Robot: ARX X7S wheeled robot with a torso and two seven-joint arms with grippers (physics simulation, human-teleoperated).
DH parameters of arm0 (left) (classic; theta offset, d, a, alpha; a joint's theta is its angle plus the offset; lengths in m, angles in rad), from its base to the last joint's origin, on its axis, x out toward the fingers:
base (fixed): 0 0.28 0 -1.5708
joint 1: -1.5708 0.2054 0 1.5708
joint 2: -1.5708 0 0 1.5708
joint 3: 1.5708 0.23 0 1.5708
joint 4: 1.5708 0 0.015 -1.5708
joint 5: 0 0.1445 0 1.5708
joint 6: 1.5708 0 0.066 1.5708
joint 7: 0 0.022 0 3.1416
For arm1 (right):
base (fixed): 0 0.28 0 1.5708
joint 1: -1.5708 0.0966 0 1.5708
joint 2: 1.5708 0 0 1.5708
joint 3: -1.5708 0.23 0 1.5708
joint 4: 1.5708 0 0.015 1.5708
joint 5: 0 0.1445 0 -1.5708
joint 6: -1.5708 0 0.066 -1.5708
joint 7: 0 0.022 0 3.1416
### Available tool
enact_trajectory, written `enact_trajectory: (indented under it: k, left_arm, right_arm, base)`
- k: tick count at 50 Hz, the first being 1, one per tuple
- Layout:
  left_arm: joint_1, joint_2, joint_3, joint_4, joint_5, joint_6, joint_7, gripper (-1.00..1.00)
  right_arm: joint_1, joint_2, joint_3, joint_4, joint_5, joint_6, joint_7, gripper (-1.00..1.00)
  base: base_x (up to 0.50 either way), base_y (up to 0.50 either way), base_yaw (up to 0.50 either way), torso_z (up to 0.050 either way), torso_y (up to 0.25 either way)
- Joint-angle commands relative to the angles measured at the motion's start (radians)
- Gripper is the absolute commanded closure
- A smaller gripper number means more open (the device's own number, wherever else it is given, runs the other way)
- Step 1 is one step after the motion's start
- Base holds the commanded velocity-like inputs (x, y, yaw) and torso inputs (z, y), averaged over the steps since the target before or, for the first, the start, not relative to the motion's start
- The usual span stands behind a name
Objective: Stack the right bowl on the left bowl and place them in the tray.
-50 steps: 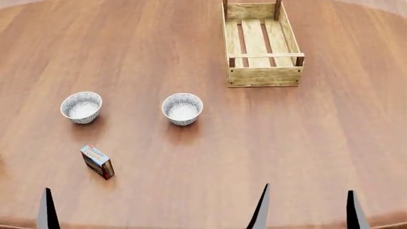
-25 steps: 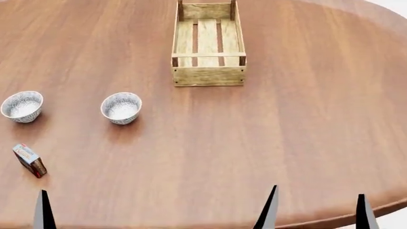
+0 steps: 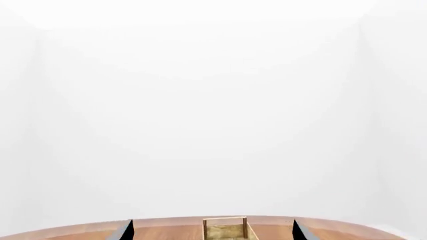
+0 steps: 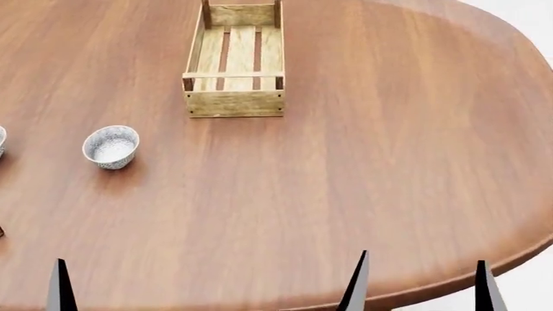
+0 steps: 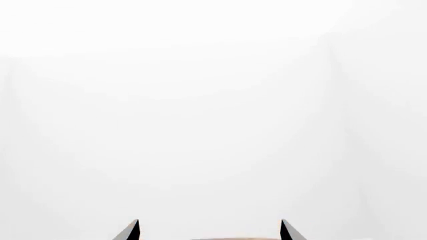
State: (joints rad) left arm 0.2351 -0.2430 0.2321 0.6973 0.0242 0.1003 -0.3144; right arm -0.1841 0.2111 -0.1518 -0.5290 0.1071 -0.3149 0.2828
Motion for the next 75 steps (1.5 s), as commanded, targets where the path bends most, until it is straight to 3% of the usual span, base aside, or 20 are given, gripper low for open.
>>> enact_trajectory:
  k: [1,41,75]
  left_arm:
    - [0.001,0.011,-0.02,0.013,0.013,0.001,0.017,-1.0]
    - [-0.001,-0.011,0.0,0.001,0.017,0.005,-0.006,-1.0]
    - [-0.006,-0.027,0.015,-0.006,0.018,0.006,-0.023,-1.0]
  right_arm:
    - [0.005,-0.009,0.003,-0.021,-0.033,0.034,-0.02,-1.0]
    - [0.006,0.016,-0.03,-0.016,-0.148,0.047,0.017,-1.0]
    - [0.014,0.032,-0.023,-0.017,-0.032,0.057,0.033,-1.0]
  base:
    - [0.5,0.0,0.0,0.0,0.0]
    - [0.5,0.1,0.0,0.0,0.0]
    - [0.5,0.09,0.0,0.0,0.0]
